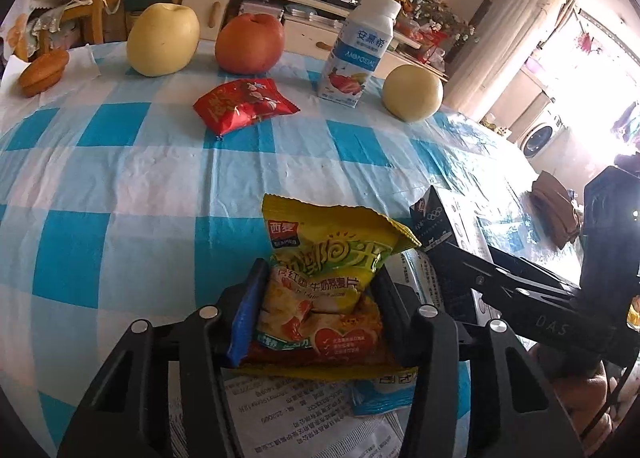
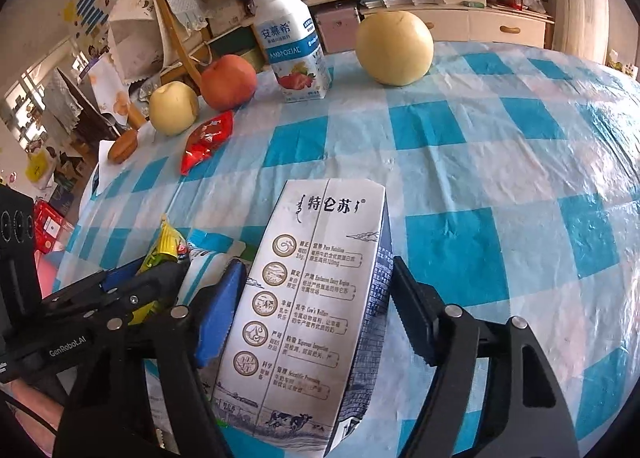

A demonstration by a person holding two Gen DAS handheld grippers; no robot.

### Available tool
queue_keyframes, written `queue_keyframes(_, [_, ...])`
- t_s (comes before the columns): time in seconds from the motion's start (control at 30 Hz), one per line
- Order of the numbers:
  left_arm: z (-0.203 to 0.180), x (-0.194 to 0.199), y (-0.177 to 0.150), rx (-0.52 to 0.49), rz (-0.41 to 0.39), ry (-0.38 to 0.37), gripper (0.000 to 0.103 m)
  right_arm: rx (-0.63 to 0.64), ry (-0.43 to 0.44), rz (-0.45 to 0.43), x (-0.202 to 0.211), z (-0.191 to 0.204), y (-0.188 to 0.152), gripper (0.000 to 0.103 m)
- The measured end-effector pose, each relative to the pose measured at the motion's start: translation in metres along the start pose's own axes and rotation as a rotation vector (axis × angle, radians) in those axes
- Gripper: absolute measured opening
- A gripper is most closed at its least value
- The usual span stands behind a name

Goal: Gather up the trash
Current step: 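Lift the chip packet and milk carton and carry both toward the pink bucket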

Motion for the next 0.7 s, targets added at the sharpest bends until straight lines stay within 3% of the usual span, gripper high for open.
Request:
queue_keyframes(0.4, [0.018,0.011,0.001,0.066,-0.025,0.007,0.047,0.014,-0.002,-0.058,0.009,0.002,0.007,0.068])
queue_keyframes(0.7, [0.039,0.028,0.006,0.124,-0.060,0.017,0.041,-0.011,0.090,-0.118,0.024,0.011,0.016,0.068])
Point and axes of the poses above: each gripper's, at about its wrist camera, not at the fingertips, and x roughly against the way its jaws point, z to its left, y to its top, the point moved 7 cm from there along -x, roughly the way its jaws point, and after that the axes turned 3 degrees about -z, right-handed, at the moved point
